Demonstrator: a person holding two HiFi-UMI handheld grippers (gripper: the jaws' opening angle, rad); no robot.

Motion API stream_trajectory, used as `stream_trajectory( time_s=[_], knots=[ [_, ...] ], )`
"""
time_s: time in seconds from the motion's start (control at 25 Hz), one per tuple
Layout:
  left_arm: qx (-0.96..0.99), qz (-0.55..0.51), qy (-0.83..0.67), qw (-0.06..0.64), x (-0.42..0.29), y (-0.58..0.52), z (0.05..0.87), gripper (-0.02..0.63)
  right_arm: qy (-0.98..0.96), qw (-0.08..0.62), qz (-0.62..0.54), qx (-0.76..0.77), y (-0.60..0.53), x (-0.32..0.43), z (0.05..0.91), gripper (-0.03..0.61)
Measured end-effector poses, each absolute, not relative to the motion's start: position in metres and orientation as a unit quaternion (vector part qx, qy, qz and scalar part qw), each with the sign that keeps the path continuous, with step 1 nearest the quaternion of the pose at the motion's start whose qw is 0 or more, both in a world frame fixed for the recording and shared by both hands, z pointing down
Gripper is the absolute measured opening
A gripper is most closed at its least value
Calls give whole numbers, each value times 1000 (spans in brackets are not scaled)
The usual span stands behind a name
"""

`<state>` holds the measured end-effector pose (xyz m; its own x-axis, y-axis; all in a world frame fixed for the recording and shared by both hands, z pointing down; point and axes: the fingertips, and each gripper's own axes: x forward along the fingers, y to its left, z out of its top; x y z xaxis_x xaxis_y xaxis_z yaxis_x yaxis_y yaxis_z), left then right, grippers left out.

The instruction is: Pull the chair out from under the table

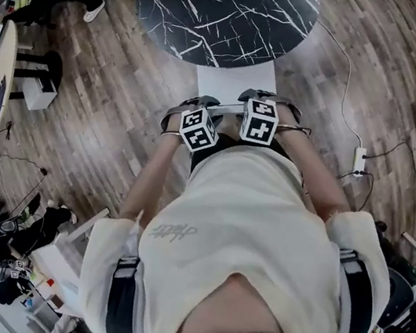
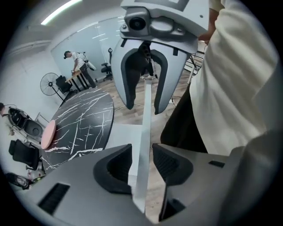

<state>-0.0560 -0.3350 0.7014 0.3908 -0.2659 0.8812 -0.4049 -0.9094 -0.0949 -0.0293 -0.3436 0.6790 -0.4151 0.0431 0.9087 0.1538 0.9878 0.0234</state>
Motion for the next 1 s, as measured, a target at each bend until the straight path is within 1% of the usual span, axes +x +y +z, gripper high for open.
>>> stream_trajectory(
  time_s=[0.16,0.32,0.36,0.44,0.52,0.56,0.76,1.0],
  knots=[
    [826,533,-165,82,-51,-330,722,155,-808,577,-72,-90,-340,-30,704,193],
    [821,549,-137,77,-45,-328,731,153,-787,603,-80,-102,-341,-26,724,192],
    [821,550,-134,74,-44,-329,733,144,-785,604,-86,-104,-341,-25,728,188],
    [820,552,-134,67,-43,-333,734,99,-782,606,-99,-104,-342,-22,734,166],
    [821,550,-135,69,-42,-334,735,92,-781,608,-100,-104,-341,-20,739,130],
    [822,549,-135,74,-42,-334,735,92,-781,608,-98,-104,-340,-20,740,97],
    [822,547,-130,92,-43,-335,735,92,-778,610,-107,-106,-339,-21,740,84],
    [827,538,-134,90,-42,-335,742,91,-783,605,-108,-95,-339,-21,742,84]
  ],
)
